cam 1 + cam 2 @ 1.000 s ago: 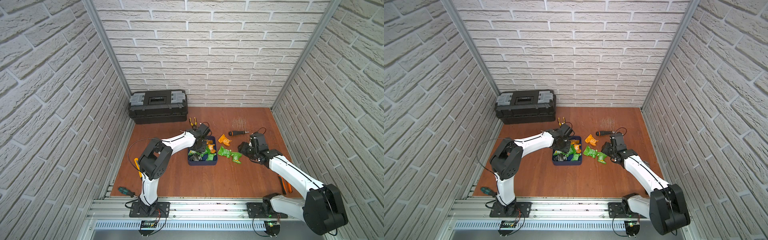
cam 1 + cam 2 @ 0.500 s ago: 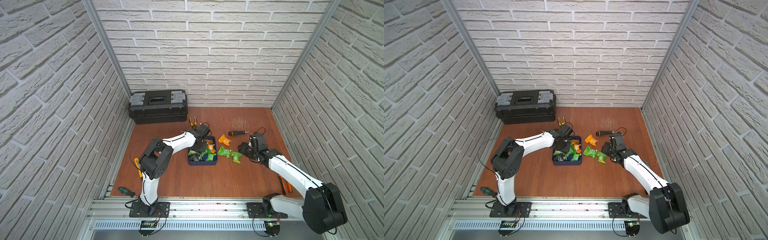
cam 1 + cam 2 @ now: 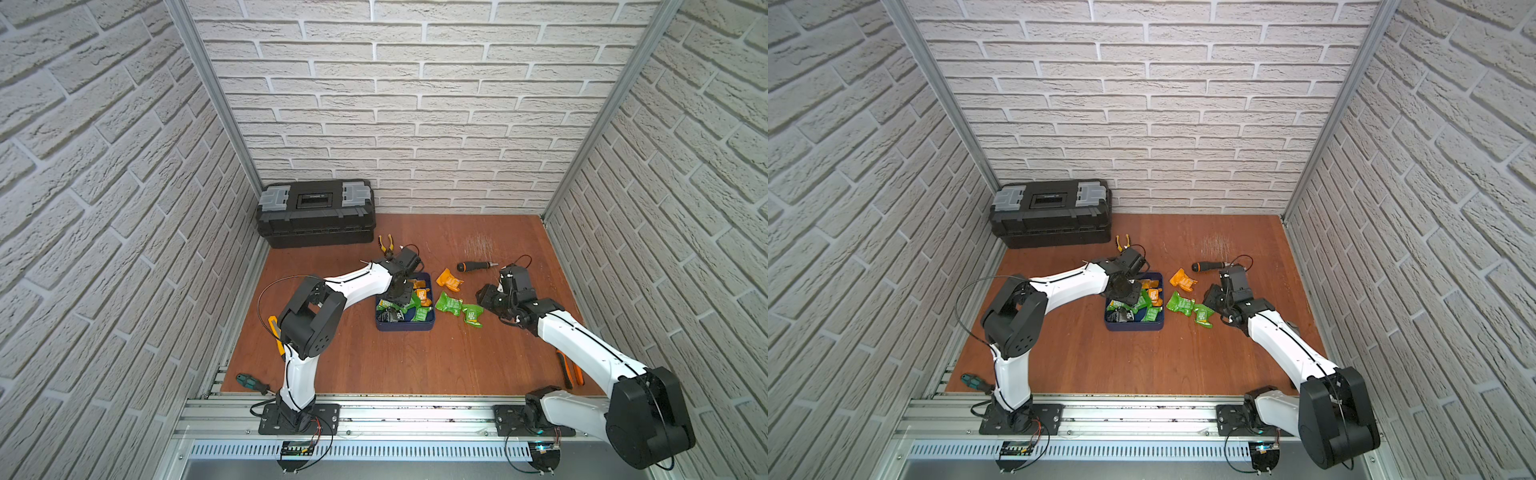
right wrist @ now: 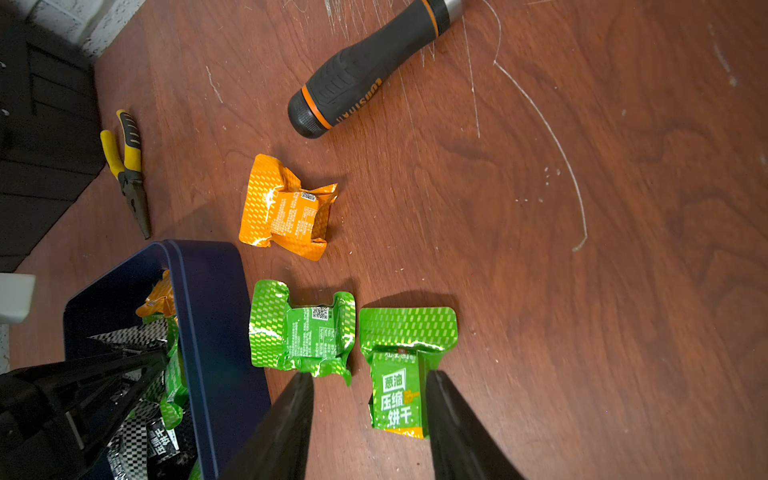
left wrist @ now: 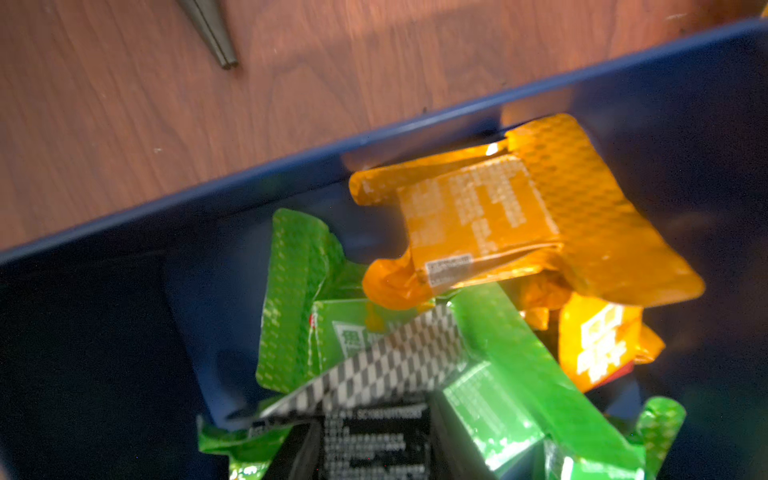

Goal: Take the cookies out of the storage box
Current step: Pick up the cookie from the storage box.

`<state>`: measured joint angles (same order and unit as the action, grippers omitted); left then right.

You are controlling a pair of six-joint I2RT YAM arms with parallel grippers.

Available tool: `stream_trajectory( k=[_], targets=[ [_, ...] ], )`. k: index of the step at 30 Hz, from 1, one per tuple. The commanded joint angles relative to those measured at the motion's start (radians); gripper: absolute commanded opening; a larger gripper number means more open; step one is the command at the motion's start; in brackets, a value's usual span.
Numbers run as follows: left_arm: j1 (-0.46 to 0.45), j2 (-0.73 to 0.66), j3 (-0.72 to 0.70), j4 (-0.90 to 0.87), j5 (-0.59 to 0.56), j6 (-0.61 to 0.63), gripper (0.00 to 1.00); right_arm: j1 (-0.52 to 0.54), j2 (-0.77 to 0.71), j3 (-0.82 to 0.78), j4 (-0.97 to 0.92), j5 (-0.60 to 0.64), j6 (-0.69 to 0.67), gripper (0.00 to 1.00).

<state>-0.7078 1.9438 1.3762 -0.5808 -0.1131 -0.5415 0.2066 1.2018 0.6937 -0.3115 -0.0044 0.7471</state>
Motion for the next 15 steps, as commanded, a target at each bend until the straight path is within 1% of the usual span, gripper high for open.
stream_trajectory(
  k=[1,7,11,15],
  targets=[
    [0.003,-0.075,-0.023,0.004,-0.024,0.009,0.30,0.001,-0.022,0.000,0.016,-0.002,-0.005,0.49],
    [0.005,-0.164,-0.059,0.017,-0.026,-0.008,0.31,0.000,-0.021,-0.005,0.027,-0.008,0.001,0.49],
    [0.027,-0.243,-0.110,0.041,-0.009,-0.042,0.31,0.001,-0.010,-0.006,0.037,-0.017,0.003,0.49],
    [0.063,-0.327,-0.159,0.028,-0.019,-0.063,0.31,0.002,0.003,0.000,0.042,-0.028,0.001,0.49]
  ],
)
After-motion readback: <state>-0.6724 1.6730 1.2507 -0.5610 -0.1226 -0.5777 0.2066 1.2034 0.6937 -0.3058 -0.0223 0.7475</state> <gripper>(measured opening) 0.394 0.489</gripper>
